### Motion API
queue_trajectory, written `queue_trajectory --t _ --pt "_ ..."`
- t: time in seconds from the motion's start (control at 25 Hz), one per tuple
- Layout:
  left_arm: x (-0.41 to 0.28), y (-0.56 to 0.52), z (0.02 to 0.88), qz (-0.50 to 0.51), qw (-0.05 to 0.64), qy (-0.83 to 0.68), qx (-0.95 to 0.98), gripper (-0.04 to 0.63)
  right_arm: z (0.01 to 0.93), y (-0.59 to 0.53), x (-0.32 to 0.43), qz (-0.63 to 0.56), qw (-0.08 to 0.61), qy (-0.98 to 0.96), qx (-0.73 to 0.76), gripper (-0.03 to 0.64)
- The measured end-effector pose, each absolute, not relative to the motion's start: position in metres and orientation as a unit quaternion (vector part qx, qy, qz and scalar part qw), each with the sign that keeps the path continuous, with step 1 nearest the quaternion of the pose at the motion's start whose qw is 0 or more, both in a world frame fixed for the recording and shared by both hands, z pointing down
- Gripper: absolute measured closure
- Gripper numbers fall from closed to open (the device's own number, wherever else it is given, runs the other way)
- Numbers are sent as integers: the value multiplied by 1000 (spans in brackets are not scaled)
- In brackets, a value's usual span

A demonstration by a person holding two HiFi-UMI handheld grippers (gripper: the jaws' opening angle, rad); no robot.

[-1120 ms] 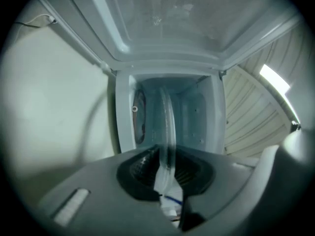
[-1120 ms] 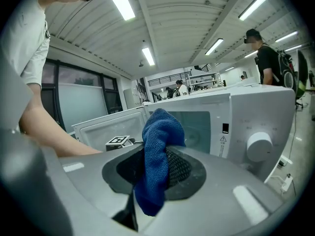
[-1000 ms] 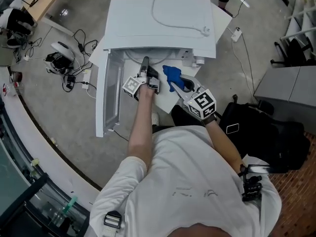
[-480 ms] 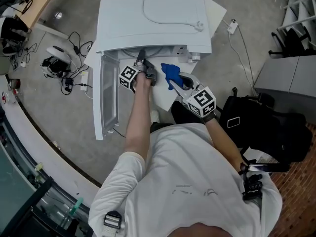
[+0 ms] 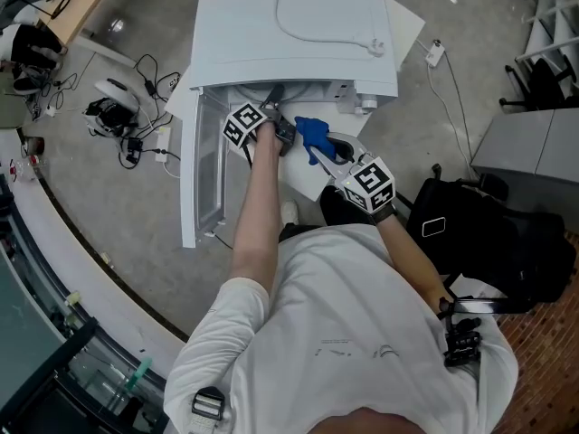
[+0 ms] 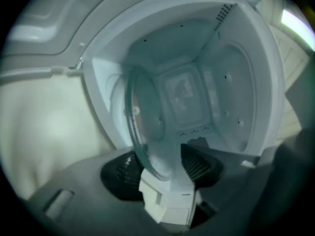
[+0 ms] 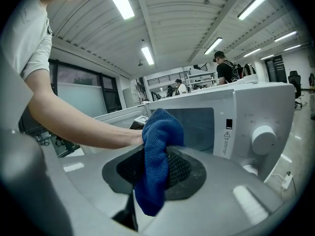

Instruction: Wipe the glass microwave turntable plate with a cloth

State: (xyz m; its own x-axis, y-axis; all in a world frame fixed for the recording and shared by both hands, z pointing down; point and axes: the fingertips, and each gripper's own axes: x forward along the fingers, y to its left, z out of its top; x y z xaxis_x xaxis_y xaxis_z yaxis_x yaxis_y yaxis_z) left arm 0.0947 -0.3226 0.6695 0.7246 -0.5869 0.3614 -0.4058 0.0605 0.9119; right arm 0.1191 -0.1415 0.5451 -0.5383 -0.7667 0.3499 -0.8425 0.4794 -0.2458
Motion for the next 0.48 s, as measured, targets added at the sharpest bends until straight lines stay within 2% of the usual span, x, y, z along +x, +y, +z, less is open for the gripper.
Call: queue_trajectory --t 0.08,0.2,0.32,0.4,0.48 --pt "100 -321 664 -26 625 -362 691 295 547 -139 116 197 100 -855 470 517" --pt "106 -317 661 43 608 -358 708 245 546 -136 110 196 101 -856 469 517" --pt "111 -306 664 113 580 -350 727 222 546 -131 107 194 99 -856 469 517" --pt "113 -294 673 180 551 -341 740 206 548 -130 109 195 98 -854 473 517" --pt "113 -279 687 265 505 -330 752 154 549 -130 114 197 96 -850 478 517"
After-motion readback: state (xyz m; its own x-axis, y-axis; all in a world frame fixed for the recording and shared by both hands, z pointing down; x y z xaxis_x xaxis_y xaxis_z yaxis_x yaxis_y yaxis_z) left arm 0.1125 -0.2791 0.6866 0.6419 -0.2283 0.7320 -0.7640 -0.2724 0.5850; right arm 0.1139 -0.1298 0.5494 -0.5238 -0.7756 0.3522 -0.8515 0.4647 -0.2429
